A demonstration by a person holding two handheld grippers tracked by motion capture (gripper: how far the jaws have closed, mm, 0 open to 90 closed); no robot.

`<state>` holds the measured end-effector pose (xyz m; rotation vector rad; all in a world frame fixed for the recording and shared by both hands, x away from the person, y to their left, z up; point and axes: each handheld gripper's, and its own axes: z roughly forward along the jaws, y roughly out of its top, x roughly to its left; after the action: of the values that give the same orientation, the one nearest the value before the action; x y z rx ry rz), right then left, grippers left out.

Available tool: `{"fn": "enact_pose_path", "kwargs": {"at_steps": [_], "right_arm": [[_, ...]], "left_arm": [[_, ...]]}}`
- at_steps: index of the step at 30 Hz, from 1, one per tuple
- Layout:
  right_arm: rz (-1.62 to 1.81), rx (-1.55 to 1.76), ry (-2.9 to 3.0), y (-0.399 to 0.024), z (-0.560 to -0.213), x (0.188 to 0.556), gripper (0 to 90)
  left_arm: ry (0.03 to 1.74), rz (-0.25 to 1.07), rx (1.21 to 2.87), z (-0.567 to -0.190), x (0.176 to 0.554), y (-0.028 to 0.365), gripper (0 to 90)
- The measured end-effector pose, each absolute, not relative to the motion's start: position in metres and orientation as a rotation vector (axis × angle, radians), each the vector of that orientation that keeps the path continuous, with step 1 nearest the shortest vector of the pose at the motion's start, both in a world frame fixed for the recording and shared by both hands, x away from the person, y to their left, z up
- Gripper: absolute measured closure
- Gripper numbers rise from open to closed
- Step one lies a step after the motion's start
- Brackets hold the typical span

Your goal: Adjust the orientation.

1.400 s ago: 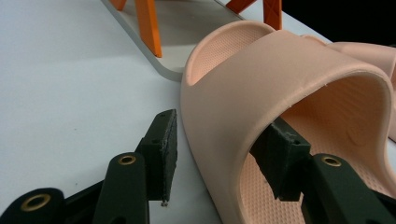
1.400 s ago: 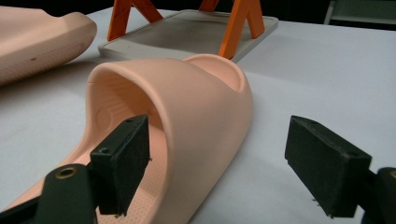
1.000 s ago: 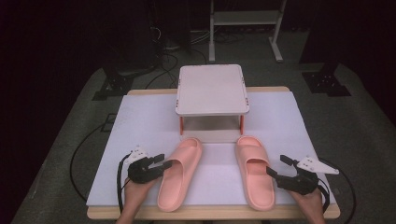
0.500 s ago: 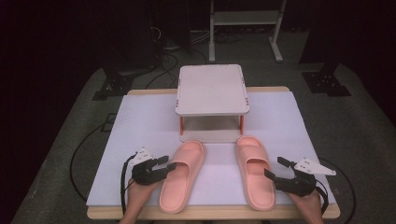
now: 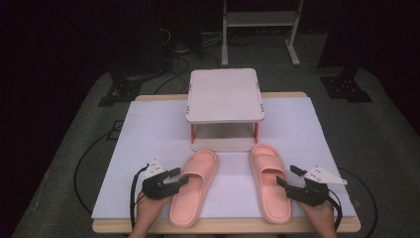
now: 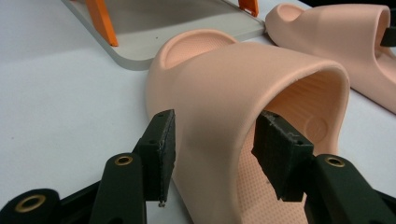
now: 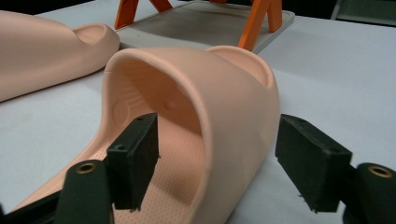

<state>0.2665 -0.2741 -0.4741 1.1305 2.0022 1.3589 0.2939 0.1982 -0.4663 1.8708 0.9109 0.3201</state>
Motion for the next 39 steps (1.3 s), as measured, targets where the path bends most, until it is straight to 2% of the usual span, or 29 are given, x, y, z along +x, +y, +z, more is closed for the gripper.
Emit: {"fn": "enact_pose_path", "kwargs": {"at_steps": [4,15,24,35,39], "right_arm": [[1.330,1.145,1.990,-0.273,-0.475,0.268,35.7],[1.222,1.155,1.985,-0.266,-0.475,0.270,55.8],[1.173,1.154,1.976,-0.260,-0.475,0.270,63.5],[1.108,1.165,1.926,-0.255,-0.475,0.268,74.1],[1.107,1.192,1.917,-0.258,-0.475,0.270,76.2]], "left_arm": [[0.915,0.314,1.892,-0.469,0.294,0.196,49.4],[0.942,0.362,1.933,-0.472,0.295,0.196,55.8],[0.971,0.369,1.913,-0.472,0.295,0.196,60.9],[0.982,0.473,1.913,-0.471,0.290,0.194,75.2],[0.982,0.487,1.917,-0.471,0.290,0.195,77.6]]}}
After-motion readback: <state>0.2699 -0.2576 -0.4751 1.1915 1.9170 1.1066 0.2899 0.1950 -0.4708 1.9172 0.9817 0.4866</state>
